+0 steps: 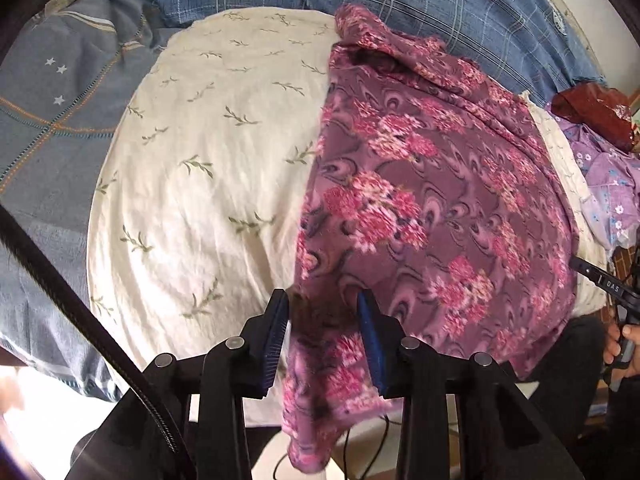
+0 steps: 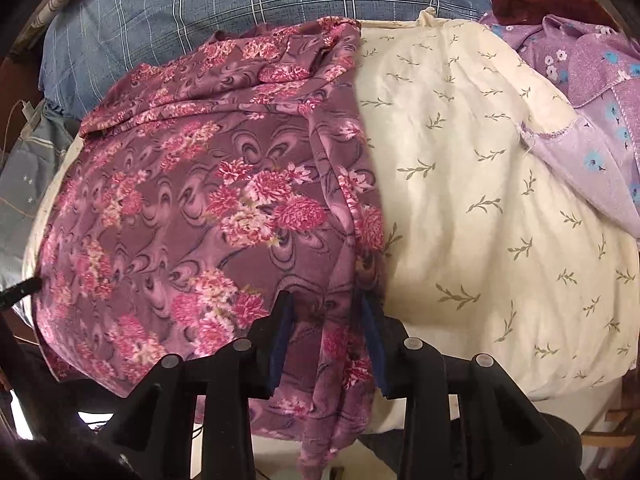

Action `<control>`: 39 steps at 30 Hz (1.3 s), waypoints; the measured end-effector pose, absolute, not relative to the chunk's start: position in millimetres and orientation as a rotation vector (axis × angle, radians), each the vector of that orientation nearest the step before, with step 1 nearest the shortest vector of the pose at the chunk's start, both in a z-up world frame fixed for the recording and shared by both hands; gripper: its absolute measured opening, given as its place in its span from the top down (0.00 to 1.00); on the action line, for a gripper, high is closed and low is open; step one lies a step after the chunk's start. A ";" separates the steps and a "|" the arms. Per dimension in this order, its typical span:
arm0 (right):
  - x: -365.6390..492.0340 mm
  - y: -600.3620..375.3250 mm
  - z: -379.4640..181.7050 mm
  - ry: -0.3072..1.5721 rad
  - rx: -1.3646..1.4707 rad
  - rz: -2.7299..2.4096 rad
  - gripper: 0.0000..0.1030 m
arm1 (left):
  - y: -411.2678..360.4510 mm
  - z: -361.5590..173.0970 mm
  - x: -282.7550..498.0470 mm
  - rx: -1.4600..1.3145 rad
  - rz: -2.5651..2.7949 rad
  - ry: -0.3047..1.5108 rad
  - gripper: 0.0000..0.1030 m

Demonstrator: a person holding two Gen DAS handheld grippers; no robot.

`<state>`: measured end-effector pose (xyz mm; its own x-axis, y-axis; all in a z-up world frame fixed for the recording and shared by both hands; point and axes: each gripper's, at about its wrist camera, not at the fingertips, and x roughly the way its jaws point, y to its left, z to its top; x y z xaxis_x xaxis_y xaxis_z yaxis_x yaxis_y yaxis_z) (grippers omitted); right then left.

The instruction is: Fold small clothes

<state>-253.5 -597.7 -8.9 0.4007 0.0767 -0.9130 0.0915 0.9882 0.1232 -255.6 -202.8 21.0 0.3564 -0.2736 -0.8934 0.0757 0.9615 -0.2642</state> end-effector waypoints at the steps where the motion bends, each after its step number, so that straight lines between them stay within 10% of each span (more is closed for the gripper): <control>1: -256.9 -598.2 -5.2 1.164 0.175 0.002 0.66 | -204.5 22.9 -259.4 -0.182 -0.236 1.200 0.67; 31: -341.8 -580.1 -90.5 1.487 0.244 -0.047 0.64 | -205.5 -8.1 -308.7 -0.167 -0.234 1.343 0.54; 34: -343.5 -582.1 -99.7 1.495 0.265 -0.035 0.70 | -209.1 -26.8 -309.1 -0.164 -0.233 1.411 0.57; 36: -343.4 -583.5 -98.7 1.480 0.262 -0.027 0.93 | -211.0 -36.7 -309.3 -0.169 -0.237 1.433 0.79; 39: -346.5 -582.4 -90.9 1.454 0.253 -0.005 0.94 | -214.2 -39.4 -310.7 -0.198 -0.259 1.422 0.92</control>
